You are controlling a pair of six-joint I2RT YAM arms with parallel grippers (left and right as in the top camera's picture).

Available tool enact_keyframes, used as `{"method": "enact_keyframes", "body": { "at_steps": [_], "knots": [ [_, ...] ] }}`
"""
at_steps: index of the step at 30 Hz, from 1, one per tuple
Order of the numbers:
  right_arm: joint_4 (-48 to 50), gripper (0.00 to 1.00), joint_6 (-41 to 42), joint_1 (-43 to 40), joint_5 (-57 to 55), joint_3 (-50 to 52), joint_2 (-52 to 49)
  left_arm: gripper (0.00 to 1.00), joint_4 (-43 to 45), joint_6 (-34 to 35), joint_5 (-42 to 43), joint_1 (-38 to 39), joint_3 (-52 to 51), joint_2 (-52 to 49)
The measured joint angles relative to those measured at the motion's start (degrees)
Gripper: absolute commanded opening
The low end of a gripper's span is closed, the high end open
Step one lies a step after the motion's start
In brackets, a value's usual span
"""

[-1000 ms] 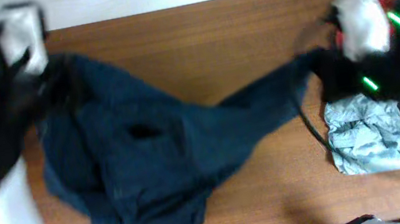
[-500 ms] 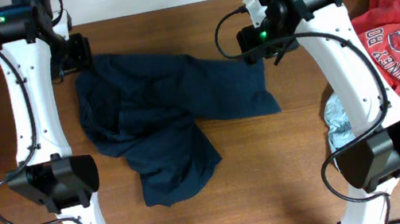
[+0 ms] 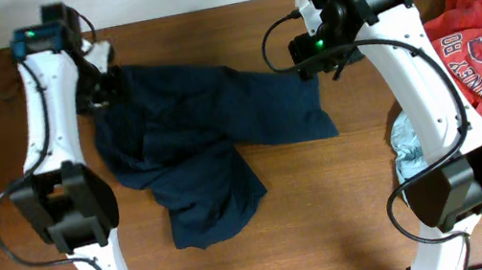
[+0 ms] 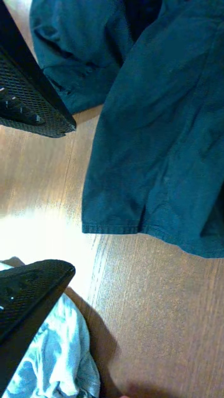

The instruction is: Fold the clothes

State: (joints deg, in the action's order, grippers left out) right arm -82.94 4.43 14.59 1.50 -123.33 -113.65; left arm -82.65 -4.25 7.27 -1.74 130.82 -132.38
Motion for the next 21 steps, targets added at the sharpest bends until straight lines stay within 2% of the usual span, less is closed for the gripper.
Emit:
{"method": "enact_keyframes", "body": {
  "at_steps": [6, 18, 20, 21],
  "knots": [
    [-0.52, 0.67, -0.63, 0.00, -0.07, 0.00, 0.00, 0.59, 14.32, -4.79, 1.16, 2.03, -12.24, -2.27],
    [-0.87, 0.67, -0.85, 0.00, -0.15, 0.00, 0.00, 0.57, 19.26, -8.07, 1.99, 5.92, -13.16, -2.27],
    [-0.87, 0.67, -0.81, 0.00, -0.15, 0.00, 0.00, 0.52, 20.57, -8.22, 1.99, 5.97, -13.20, -2.27],
    [-0.87, 0.67, -0.87, 0.00, -0.17, 0.00, 0.00, 0.44, 21.29, -8.33, 2.01, 5.97, -13.20, -2.27]
  ]
}}
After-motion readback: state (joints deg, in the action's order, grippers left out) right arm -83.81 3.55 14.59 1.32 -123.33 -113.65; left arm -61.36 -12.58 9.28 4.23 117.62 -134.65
